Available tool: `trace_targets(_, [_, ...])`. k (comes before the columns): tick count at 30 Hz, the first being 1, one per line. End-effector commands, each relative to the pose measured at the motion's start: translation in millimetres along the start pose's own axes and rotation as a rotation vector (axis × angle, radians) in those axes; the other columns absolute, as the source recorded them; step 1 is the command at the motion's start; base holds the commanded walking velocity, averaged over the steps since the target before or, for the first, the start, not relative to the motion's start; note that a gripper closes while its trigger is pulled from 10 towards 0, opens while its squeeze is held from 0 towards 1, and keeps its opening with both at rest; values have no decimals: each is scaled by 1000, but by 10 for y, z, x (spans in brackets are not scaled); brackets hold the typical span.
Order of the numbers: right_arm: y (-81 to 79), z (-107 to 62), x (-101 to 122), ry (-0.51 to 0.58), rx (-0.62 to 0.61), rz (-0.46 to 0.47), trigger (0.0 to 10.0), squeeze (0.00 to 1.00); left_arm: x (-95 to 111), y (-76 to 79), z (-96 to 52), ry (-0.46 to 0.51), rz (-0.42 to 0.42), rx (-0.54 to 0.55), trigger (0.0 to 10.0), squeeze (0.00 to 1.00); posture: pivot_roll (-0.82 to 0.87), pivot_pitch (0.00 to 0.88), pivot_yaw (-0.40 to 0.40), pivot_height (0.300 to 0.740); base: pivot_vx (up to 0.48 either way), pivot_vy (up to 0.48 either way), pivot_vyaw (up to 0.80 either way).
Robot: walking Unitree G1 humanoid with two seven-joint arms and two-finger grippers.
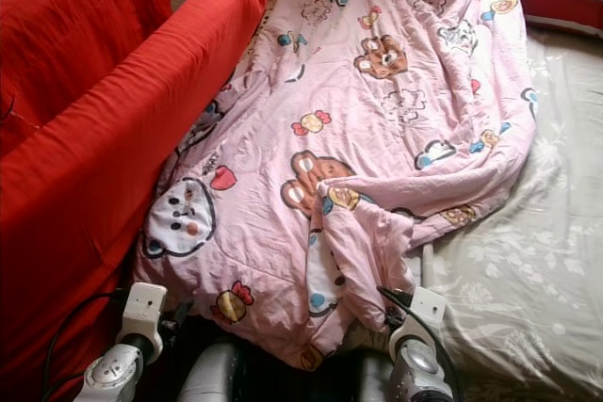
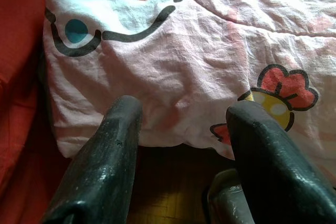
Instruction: Clean up the room
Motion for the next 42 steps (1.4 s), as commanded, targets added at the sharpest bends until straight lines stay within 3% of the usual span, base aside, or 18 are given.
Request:
trace_targets(1, [79, -20, -130, -46, -29, -4, 0, 0, -97, -22, -46, -38, -3, 8, 10000, 0, 101, 231, 81, 648, 0, 0, 0])
trace_targets(26, [83, -4, -41, -21, -23, 0, 0, 0, -119, 80, -25, -67, 10, -20, 10000, 0, 77, 230, 71, 648, 0, 0, 0])
trace_targets(31, [6, 6, 58, 24, 14, 1, 0, 0, -115, 130, -14, -72, 5, -24, 10000, 0, 67, 223, 60, 648, 0, 0, 0])
trace_targets(32, [-18, 7, 94, 45, 28, 2, 4235, 0, -115, 136, -14, -72, 3, -24, 10000, 0, 63, 221, 57, 648, 0, 0, 0])
trace_targets(33, [-51, 7, 134, 67, 47, 8, 10000, 0, -116, 140, -14, -73, 2, -24, 10000, 0, 62, 220, 57, 648, 0, 0, 0])
trace_targets(38, [-173, -13, 326, 178, 136, 87, 10000, 0, -126, 170, -16, -78, -4, -25, 10000, 0, 42, 214, 48, 648, 0, 0, 0])
trace_targets(42, [-214, -44, 374, 234, 179, 55, 10000, 0, -133, 202, -15, -83, -8, -29, 10000, 0, 26, 206, 40, 648, 0, 0, 0])
Point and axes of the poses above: a point about 5 cm out from each wrist's last joint towards the gripper, its own z axis pointing out of the wrist towards the gripper, its own x axis along the axis of the wrist's last joint, y = z × x, the point moved 3 cm from there along z, pointing out of the wrist towards the gripper, and after that the axes turned 9 degrees about z, right-handed, at the moved point
